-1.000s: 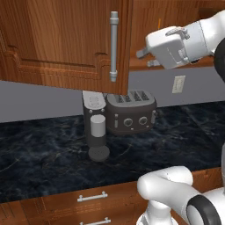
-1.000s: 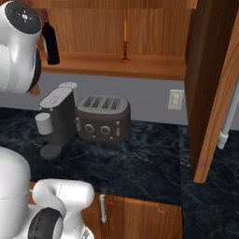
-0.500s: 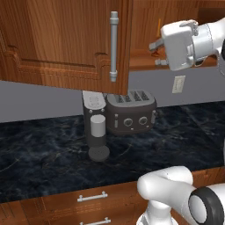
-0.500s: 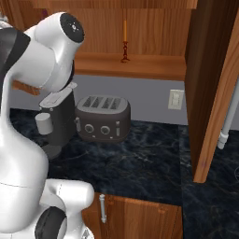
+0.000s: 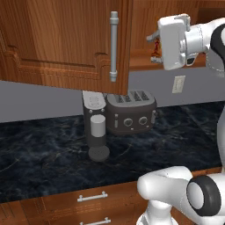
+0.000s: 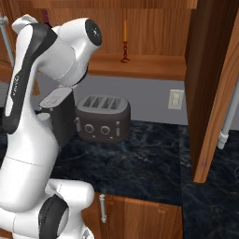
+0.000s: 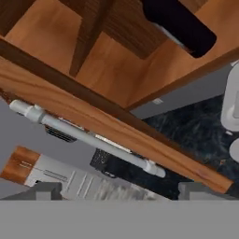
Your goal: Get the candle and the wine from the cabinet and move them to the dining counter.
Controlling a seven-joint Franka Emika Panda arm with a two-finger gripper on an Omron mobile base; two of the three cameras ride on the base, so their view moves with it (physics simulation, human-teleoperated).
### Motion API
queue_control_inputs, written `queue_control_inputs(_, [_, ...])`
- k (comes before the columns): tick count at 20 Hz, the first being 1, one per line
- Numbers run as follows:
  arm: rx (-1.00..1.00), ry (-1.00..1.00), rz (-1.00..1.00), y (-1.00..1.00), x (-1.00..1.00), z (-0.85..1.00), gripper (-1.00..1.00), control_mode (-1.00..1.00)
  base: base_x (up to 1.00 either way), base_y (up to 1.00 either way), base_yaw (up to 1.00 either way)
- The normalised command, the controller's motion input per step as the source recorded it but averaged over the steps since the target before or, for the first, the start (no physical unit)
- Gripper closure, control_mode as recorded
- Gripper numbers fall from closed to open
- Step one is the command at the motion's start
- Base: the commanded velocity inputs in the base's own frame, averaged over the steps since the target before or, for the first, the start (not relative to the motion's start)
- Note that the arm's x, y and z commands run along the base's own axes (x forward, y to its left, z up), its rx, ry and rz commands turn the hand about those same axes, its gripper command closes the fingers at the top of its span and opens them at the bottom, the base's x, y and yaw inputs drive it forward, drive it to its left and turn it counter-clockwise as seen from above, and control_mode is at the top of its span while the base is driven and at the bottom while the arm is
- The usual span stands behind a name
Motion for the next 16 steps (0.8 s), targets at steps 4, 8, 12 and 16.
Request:
queue_control_inputs(4, [0.16,0.09,0.0,-0.03,0.42,0.0,-1.0,-1.0,0.0,0.0,0.0])
queue_control_inputs(8, [0.07,0.15,-0.04,0.18,0.49,-0.08,-1.0,-1.0,0.0,0.0,0.0])
queue_control_inputs(12, [0.07,0.22,0.0,0.03,0.49,-0.07,-1.0,-1.0,0.0,0.0,0.0])
queue_control_inputs(16, [0.02,0.16,0.0,0.0,0.43,-0.02,-1.0,-1.0,0.0,0.0,0.0])
